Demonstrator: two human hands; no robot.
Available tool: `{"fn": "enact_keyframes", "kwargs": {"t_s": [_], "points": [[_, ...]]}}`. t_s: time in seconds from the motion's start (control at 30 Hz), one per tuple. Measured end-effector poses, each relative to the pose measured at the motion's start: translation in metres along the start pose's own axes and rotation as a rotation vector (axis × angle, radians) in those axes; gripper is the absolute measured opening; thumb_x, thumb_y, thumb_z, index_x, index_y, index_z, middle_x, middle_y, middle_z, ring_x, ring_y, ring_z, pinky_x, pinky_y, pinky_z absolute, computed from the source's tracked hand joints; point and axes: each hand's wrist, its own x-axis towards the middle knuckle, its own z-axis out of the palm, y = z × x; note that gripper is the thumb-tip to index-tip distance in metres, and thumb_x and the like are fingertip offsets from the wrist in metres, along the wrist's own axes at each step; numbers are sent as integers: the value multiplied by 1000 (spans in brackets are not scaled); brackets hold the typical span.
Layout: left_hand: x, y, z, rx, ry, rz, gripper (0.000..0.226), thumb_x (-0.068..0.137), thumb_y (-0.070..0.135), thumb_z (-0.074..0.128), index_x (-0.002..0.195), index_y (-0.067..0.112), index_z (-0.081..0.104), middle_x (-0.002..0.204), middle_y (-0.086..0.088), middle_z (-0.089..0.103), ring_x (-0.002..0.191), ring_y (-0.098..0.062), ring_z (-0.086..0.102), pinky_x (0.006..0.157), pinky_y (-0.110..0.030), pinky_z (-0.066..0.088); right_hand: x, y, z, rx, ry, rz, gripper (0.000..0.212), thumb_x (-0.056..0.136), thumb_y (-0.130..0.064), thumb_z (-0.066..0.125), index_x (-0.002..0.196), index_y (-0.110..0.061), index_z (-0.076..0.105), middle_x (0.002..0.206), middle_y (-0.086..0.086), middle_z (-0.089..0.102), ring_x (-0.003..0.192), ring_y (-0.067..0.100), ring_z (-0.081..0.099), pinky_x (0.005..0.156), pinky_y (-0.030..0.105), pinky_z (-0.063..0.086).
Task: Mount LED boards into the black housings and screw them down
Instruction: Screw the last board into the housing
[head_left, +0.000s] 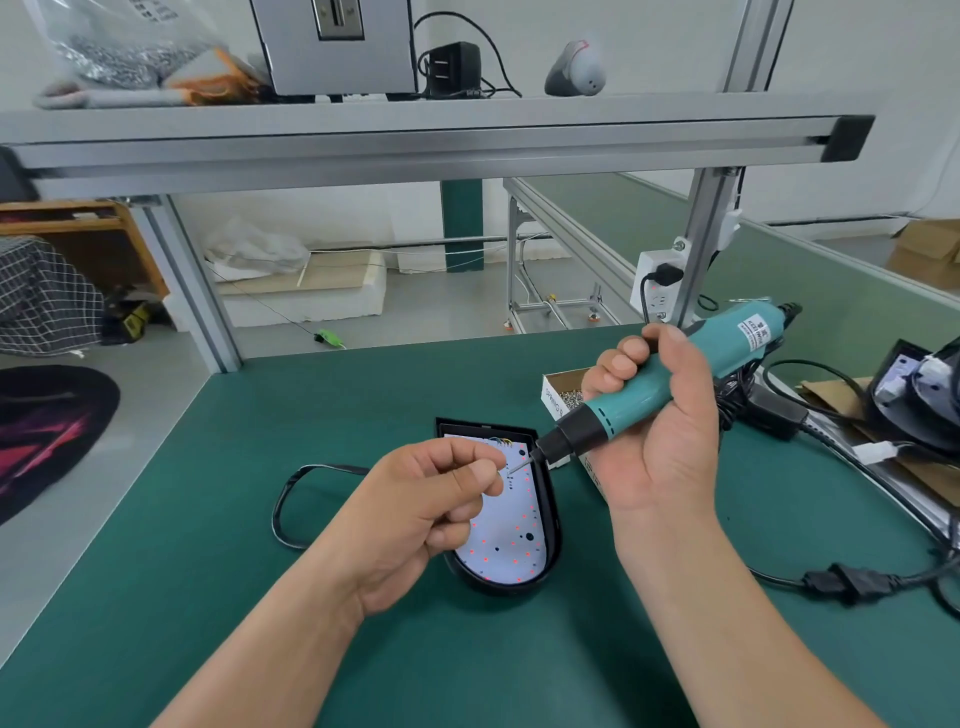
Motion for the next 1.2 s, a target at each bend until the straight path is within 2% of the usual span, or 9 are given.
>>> {"fn": "enact_keyframes", "kwargs": {"t_s": [0.07, 0.47, 1.2], "points": [[-1, 0, 0, -12, 0, -2, 11, 91, 7, 75, 101, 6, 80, 88, -10, 66, 55, -10, 36, 45, -18, 31, -1, 0, 0, 1, -6, -4, 10, 100, -17, 63, 90, -15, 62, 81, 0, 57, 66, 12, 52, 62, 23, 49], [-1, -3, 6, -19, -14, -23, 17, 80, 9, 80, 96, 12, 83, 93, -14, 72, 56, -10, 36, 44, -18, 32, 0, 1, -2, -23, -23, -21, 11, 99, -18, 64, 88, -16, 64, 80, -2, 55, 66, 12, 51, 63, 24, 48], [-1, -4, 6, 12, 25, -10, 16, 78, 9, 81, 93, 13, 83, 90, -14, 71, 56, -12, 31, 43, -18, 28, 1, 1, -7, -66, -21, -28, 8, 100, -17, 62, 92, -16, 60, 80, -2, 54, 66, 11, 50, 63, 23, 47]]}}
